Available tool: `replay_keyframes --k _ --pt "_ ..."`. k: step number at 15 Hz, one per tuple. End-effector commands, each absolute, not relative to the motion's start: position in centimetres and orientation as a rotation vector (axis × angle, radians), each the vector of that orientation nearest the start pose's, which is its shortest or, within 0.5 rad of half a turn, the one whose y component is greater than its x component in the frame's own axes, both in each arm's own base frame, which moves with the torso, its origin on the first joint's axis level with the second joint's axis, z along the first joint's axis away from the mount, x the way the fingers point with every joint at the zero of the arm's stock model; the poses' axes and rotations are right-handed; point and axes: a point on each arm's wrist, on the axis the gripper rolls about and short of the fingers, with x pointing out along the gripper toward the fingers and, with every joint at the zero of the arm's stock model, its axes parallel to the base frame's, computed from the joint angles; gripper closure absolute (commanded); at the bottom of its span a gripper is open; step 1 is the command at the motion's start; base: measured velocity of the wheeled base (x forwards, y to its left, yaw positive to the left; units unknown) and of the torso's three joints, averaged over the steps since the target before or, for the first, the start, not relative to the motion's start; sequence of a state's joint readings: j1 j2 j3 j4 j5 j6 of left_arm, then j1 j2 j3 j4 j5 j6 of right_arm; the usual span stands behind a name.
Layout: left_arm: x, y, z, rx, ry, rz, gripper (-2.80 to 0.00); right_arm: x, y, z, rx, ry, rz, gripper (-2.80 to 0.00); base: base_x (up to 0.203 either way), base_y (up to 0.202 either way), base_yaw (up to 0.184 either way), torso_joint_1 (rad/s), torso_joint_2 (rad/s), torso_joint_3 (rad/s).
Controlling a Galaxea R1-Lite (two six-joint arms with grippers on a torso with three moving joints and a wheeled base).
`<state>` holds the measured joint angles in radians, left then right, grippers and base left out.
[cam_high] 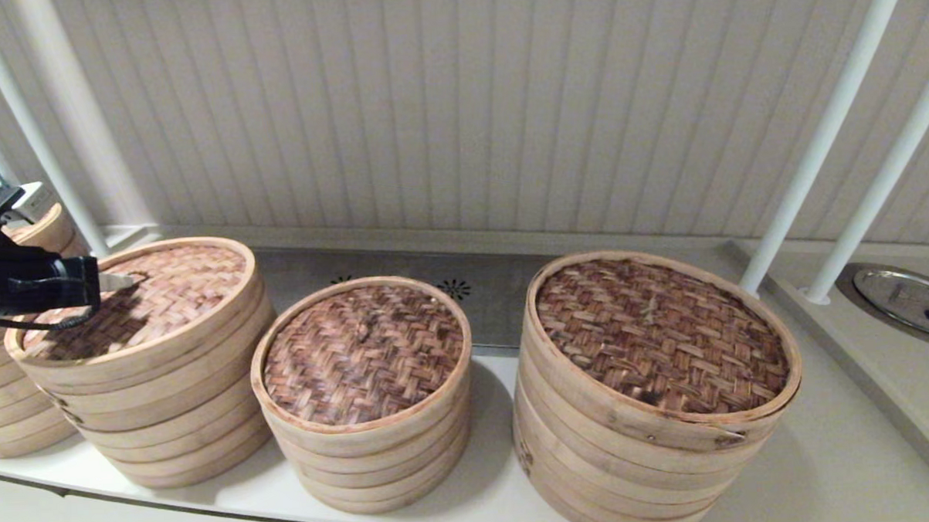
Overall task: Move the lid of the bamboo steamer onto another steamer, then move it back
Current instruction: Put the steamer
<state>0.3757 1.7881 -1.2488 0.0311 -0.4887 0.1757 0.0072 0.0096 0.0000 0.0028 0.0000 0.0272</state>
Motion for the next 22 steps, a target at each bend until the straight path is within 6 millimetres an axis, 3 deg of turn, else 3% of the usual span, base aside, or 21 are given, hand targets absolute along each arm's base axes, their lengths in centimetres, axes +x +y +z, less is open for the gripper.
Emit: replay_keyframes --k 1,10,11,18,22 --pt "31.7 11.3 20.9 -0.075 0.518 -0.169 0.00 -2.2 0.0 7.5 0.028 0.012 0.007 0.00 0.000 0.000 0.000 0.000 0.00 0.000" --pt "31.4 11.2 21.1 -0.077 0.517 -0.168 0.00 -2.2 0.0 7.6 0.028 0.011 0.008 0.00 0.000 0.000 0.000 0.000 0.00 0.000" --pt "31.5 11.2 21.1 -0.077 0.516 -0.170 -2.80 -2.2 0.0 7.5 0.028 0.012 0.008 0.00 0.000 0.000 0.000 0.000 0.00 0.000" --pt "30.7 10.9 22.9 -0.069 0.464 -0.175 -2.80 -2.2 0.0 7.5 0.028 0.012 0.007 0.00 0.000 0.000 0.000 0.000 0.00 0.000" --pt "27.4 9.6 27.2 -0.020 0.346 -0.163 -2.80 -2.2 0.0 7.5 0.028 0.012 0.008 0.00 0.000 0.000 0.000 0.000 0.00 0.000"
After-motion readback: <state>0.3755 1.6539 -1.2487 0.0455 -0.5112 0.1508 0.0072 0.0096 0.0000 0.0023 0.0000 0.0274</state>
